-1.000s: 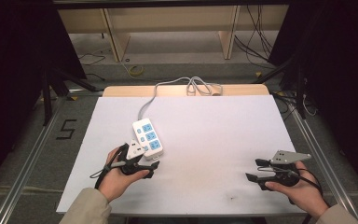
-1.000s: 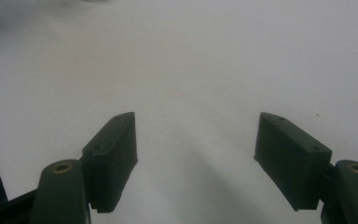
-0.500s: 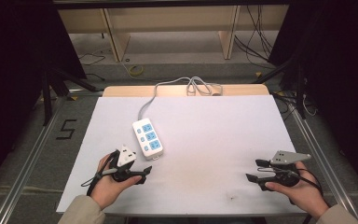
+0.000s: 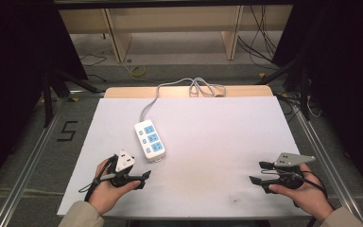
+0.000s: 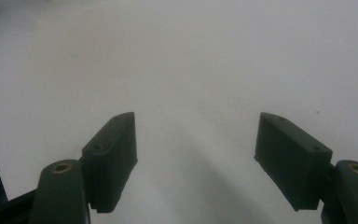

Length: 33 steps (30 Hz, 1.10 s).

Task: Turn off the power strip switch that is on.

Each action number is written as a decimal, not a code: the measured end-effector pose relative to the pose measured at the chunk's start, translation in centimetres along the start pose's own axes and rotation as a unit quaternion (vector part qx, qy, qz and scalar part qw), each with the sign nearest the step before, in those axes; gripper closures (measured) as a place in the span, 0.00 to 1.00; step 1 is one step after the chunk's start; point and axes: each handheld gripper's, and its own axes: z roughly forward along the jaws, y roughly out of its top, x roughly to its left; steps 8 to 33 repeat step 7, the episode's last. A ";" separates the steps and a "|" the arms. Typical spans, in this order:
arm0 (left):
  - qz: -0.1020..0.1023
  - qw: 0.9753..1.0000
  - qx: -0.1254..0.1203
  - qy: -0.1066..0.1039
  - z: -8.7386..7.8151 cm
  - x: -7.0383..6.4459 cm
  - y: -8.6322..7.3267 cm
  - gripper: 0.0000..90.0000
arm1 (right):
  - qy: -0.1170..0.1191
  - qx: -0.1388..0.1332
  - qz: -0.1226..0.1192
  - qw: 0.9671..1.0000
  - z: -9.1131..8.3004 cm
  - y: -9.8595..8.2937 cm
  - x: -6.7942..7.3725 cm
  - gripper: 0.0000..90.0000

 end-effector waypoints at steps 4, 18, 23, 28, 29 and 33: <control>-0.002 1.000 -0.003 0.000 0.0 -0.2 0.1 0.24 | 0.001 0.001 0.000 1.000 0.0 0.0 0.0 0.33; -0.002 1.000 -0.011 -0.018 0.1 -1.0 0.7 0.24 | 0.002 0.002 -0.001 1.000 0.0 0.0 0.1 0.33; -0.002 1.000 -0.011 -0.018 0.1 -1.0 0.7 0.24 | 0.002 0.002 -0.001 1.000 0.0 0.0 0.1 0.33; -0.002 1.000 -0.011 -0.018 0.1 -1.0 0.7 0.24 | 0.002 0.002 -0.001 1.000 0.0 0.0 0.1 0.33; -0.002 1.000 -0.011 -0.018 0.1 -1.0 0.7 0.24 | 0.002 0.002 -0.001 1.000 0.0 0.0 0.1 0.33; -0.002 1.000 -0.011 -0.018 0.1 -1.0 0.7 0.24 | 0.002 0.002 -0.001 1.000 0.0 0.0 0.1 0.33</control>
